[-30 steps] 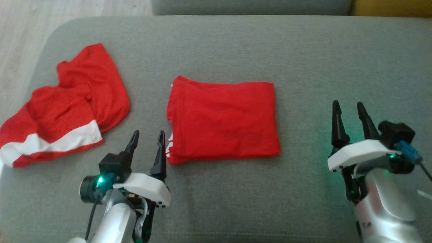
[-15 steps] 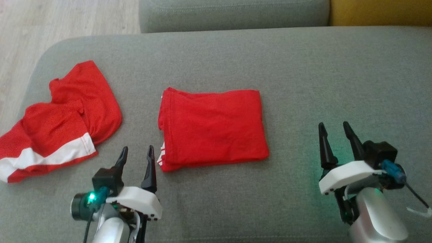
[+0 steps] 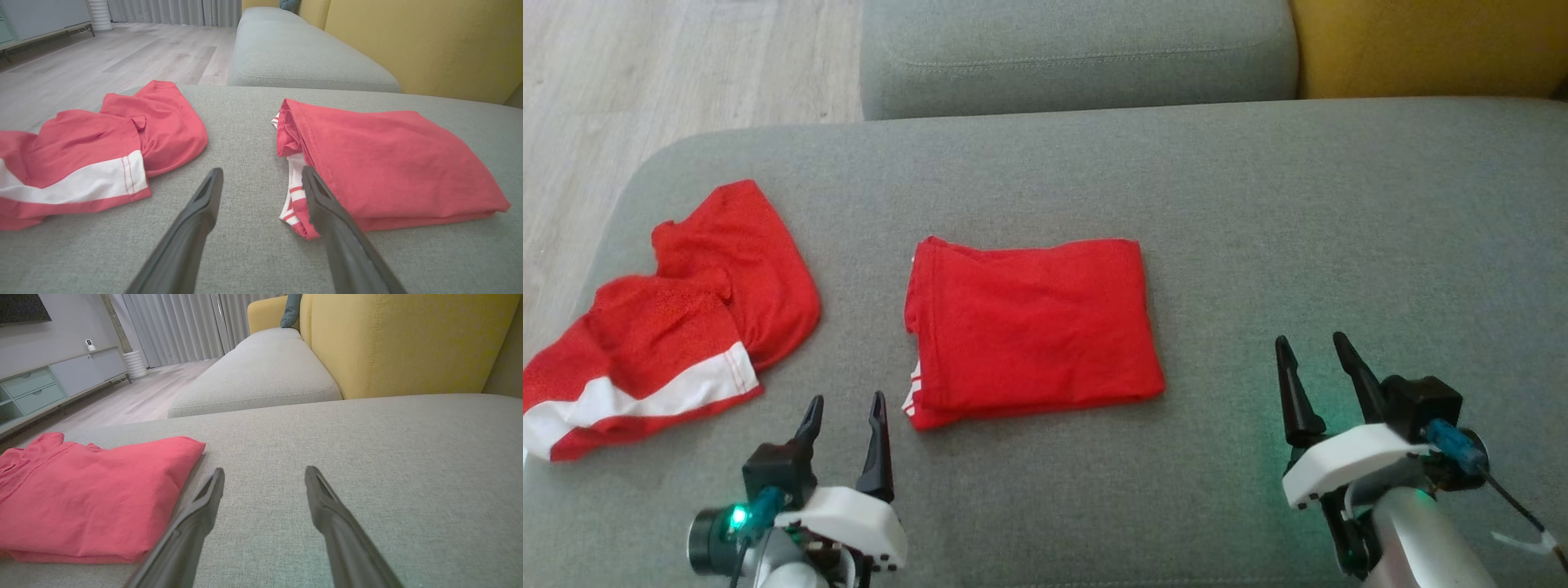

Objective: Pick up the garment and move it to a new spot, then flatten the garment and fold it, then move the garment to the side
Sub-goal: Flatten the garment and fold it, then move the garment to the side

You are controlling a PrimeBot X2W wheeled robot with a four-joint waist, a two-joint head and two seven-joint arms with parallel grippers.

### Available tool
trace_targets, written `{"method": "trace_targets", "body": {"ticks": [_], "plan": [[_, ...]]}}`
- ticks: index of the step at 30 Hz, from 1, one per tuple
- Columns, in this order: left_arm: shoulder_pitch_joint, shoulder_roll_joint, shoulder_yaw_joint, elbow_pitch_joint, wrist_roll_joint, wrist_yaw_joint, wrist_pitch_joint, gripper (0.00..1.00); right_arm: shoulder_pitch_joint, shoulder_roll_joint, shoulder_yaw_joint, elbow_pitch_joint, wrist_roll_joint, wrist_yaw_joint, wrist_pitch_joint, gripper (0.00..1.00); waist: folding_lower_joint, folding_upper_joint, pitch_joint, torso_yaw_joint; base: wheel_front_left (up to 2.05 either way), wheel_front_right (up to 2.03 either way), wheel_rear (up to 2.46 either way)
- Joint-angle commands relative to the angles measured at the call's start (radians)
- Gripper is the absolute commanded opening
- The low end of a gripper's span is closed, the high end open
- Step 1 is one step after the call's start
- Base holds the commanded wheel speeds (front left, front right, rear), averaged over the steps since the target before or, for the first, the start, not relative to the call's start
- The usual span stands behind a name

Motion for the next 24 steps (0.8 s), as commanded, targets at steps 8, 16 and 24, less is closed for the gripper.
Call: {"method": "trace_targets", "body": {"ticks": [8, 16, 24], "plan": [[-0.03, 0.002, 0.026, -0.035, 0.007, 0.006, -0.012, 1.0, -0.014, 0.004, 0.02, -0.031, -0.015, 0.007, -0.011, 1.0, 0.0, 0.0, 0.013, 0.011, 0.0, 0.0, 0.0], [-0.073, 0.002, -0.033, -0.042, 0.001, -0.002, -0.012, 1.0, -0.084, 0.004, 0.048, 0.01, -0.043, 0.007, -0.011, 1.0, 0.0, 0.0, 0.1, 0.093, 0.0, 0.0, 0.0], [-0.104, 0.002, -0.092, -0.04, -0.019, 0.001, -0.012, 1.0, -0.216, 0.004, 0.077, 0.108, -0.032, 0.007, -0.011, 1.0, 0.0, 0.0, 0.17, 0.204, 0.0, 0.0, 0.0]]}}
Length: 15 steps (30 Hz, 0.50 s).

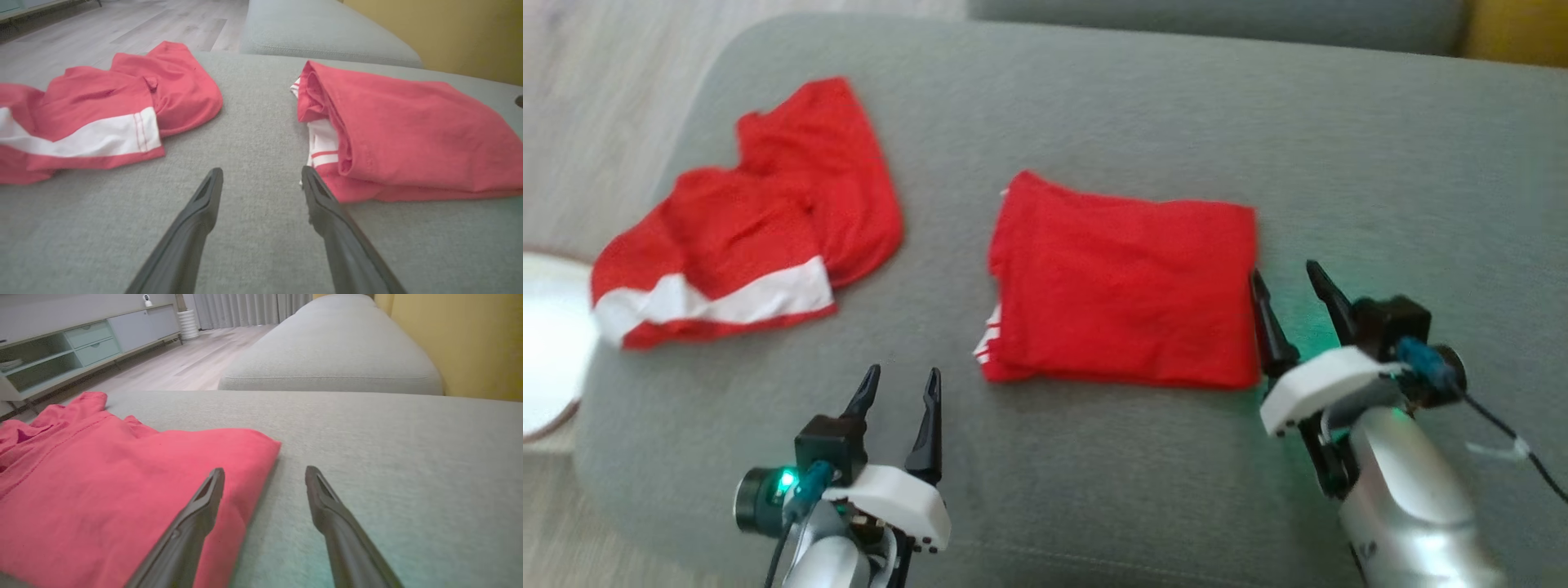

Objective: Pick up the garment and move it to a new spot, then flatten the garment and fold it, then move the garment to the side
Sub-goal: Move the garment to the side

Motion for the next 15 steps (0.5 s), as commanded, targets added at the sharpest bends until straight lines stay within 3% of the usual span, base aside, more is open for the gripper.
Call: {"method": "trace_targets", "body": {"ticks": [1, 9, 11, 12, 15], "plan": [[-0.045, 0.002, 0.022, -0.03, -0.01, 0.004, -0.012, 1.0, -0.057, 0.004, 0.033, 0.008, 0.017, 0.007, -0.007, 1.0, 0.0, 0.0, 0.042, 0.062, 0.0, 0.0, 0.0], [-0.051, 0.002, 0.016, -0.026, -0.025, 0.001, -0.012, 1.0, -0.118, 0.004, 0.024, 0.153, 0.038, 0.007, 0.039, 0.99, 0.0, 0.0, 0.062, 0.104, 0.0, 0.0, 0.0], [-0.051, 0.002, 0.017, -0.03, -0.03, 0.002, -0.012, 1.0, -0.129, 0.004, 0.027, 0.184, 0.028, 0.007, 0.048, 0.23, 0.0, 0.0, 0.067, 0.105, 0.0, 0.0, 0.0], [-0.052, 0.002, 0.017, -0.031, -0.032, 0.002, -0.012, 1.0, -0.134, 0.004, 0.03, 0.195, 0.028, 0.007, 0.048, 0.0, 0.0, 0.0, 0.068, 0.103, 0.0, 0.0, 0.0], [-0.058, 0.002, 0.016, -0.032, -0.036, 0.002, -0.012, 1.0, -0.151, 0.004, 0.041, 0.206, 0.034, 0.007, 0.037, 0.0, 0.0, 0.0, 0.069, 0.083, 0.0, 0.0, 0.0]]}}
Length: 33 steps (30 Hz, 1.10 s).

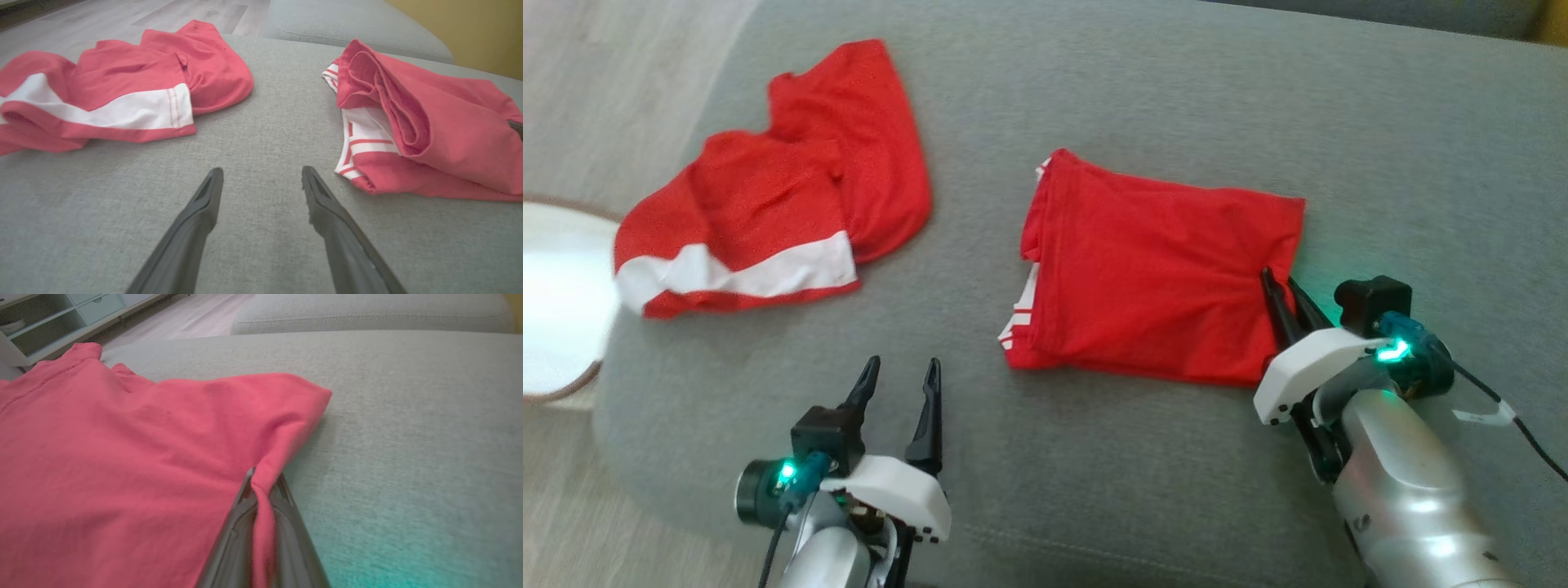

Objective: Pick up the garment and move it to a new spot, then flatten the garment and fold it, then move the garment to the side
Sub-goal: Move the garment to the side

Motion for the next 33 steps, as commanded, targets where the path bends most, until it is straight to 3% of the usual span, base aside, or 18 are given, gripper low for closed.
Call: {"method": "trace_targets", "body": {"ticks": [1, 7, 8, 14, 22, 26, 33], "plan": [[-0.042, 0.002, 0.024, -0.033, -0.004, 0.003, -0.012, 1.0, -0.016, 0.004, 0.02, -0.01, 0.002, 0.007, -0.01, 0.0, 0.0, 0.0, -0.003, -0.021, 0.0, 0.0, 0.0], [-0.05, 0.002, 0.035, -0.029, 0.013, -0.002, -0.012, 1.0, -0.03, 0.004, 0.033, -0.02, 0.012, 0.007, -0.039, 0.0, 0.0, 0.0, -0.021, -0.164, 0.0, 0.0, 0.0], [-0.063, 0.002, 0.041, -0.029, 0.024, -0.008, -0.012, 1.0, -0.033, 0.004, 0.041, -0.032, 0.018, 0.007, -0.043, 0.0, 0.0, 0.0, -0.02, -0.233, 0.0, 0.0, 0.0], [-0.102, 0.002, 0.063, -0.019, 0.062, -0.027, -0.012, 1.0, -0.025, 0.004, 0.073, -0.093, 0.049, 0.007, -0.05, 0.0, 0.0, 0.0, -0.007, -0.462, 0.0, 0.0, 0.0], [-0.138, 0.002, 0.063, -0.002, 0.081, -0.048, -0.012, 1.0, 0.006, 0.004, 0.096, -0.161, 0.083, 0.007, -0.051, 0.0, 0.0, 0.0, 0.016, -0.704, 0.0, 0.0, 0.0], [-0.151, 0.002, 0.059, 0.003, 0.091, -0.056, -0.012, 1.0, 0.017, 0.004, 0.097, -0.185, 0.118, 0.007, -0.052, 0.0, 0.0, 0.0, 0.032, -0.781, 0.0, 0.0, 0.0], [-0.182, 0.002, 0.035, 0.021, 0.1, -0.076, -0.012, 1.0, 0.01, 0.004, 0.059, -0.223, 0.082, 0.007, -0.052, 0.0, 0.0, 0.0, 0.066, -0.792, 0.0, 0.0, 0.0]]}}
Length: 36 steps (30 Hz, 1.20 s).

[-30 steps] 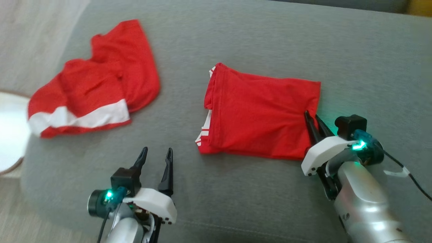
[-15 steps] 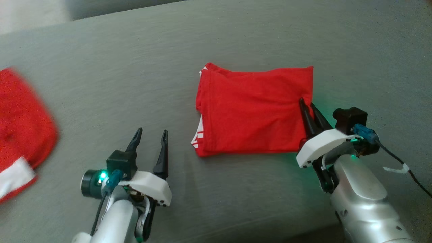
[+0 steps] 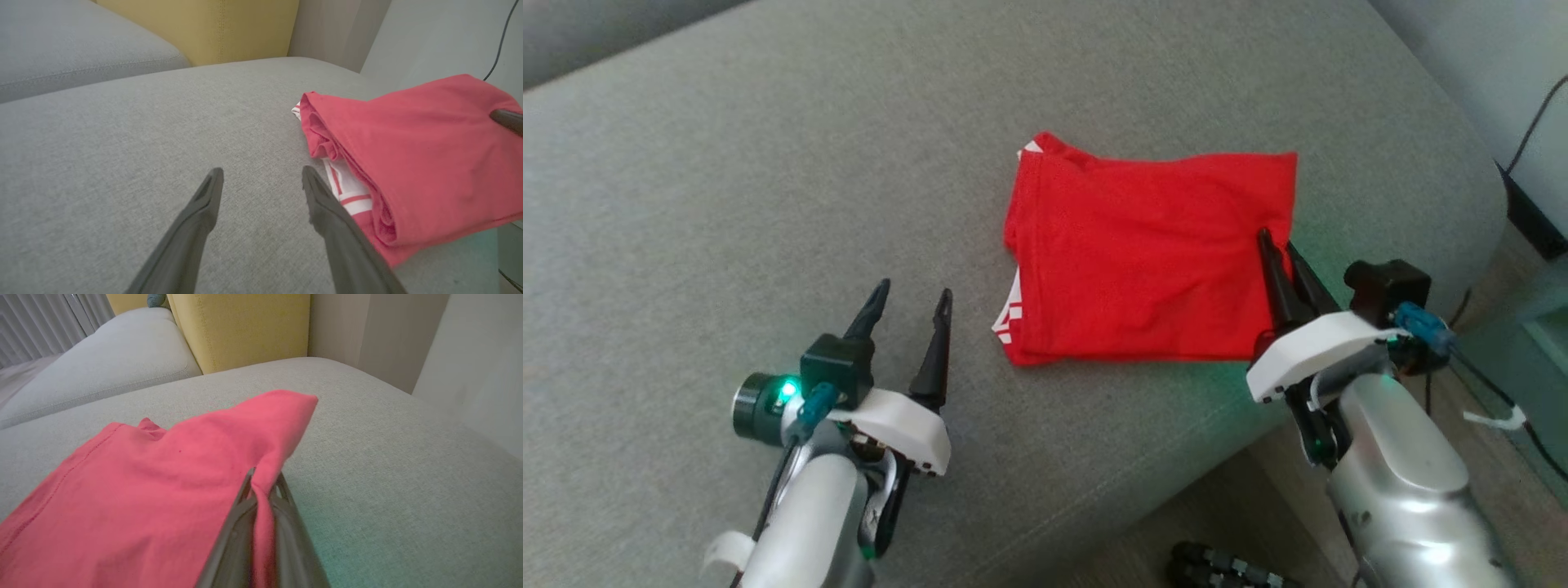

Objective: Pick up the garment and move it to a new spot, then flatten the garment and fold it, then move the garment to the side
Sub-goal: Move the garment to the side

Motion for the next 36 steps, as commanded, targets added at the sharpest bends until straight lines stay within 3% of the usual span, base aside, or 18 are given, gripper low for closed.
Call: {"method": "trace_targets", "body": {"ticks": [1, 7, 20, 27, 28, 29, 36], "plan": [[-0.03, 0.005, 0.03, -0.025, 0.01, 0.001, -0.012, 1.0, -0.045, 0.002, 0.013, -0.033, -0.009, 0.007, -0.014, 0.0, -0.0001, 0.0, 0.018, -0.009, 0.0, 0.0, 0.0], [-0.015, 0.005, 0.041, -0.024, 0.033, -0.004, -0.012, 1.0, -0.155, -0.019, -0.019, 0.006, -0.105, 0.007, 0.008, 0.0, -0.0001, 0.0, 0.038, 0.023, 0.0, 0.0, 0.0], [-0.034, 0.005, 0.039, -0.042, 0.061, -0.024, -0.012, 1.0, -0.432, -0.264, -0.287, 0.197, -0.289, 0.007, 0.069, 0.0, -0.0001, 0.0, 0.108, 0.197, 0.0, 0.0, 0.0], [-0.033, 0.005, 0.037, -0.047, 0.061, -0.024, -0.012, 1.0, -0.5, -0.307, -0.373, 0.238, -0.415, 0.007, 0.048, 0.0, -0.0001, 0.0, 0.113, 0.221, 0.0, 0.0, 0.0], [-0.033, 0.005, 0.038, -0.046, 0.059, -0.023, -0.012, 1.0, -0.504, -0.308, -0.39, 0.241, -0.429, 0.007, 0.043, 0.38, -0.0001, 0.0, 0.113, 0.223, 0.0, 0.0, 0.0], [-0.033, 0.005, 0.038, -0.046, 0.057, -0.023, -0.012, 1.0, -0.506, -0.31, -0.405, 0.24, -0.446, 0.007, 0.037, 1.0, -0.0001, 0.0, 0.112, 0.224, 0.0, 0.0, 0.0], [-0.03, 0.005, 0.046, -0.044, 0.052, -0.014, -0.012, 1.0, -0.509, -0.272, -0.471, 0.194, -0.525, 0.007, -0.008, 1.0, -0.0001, 0.0, 0.098, 0.234, 0.0, 0.0, 0.0]]}}
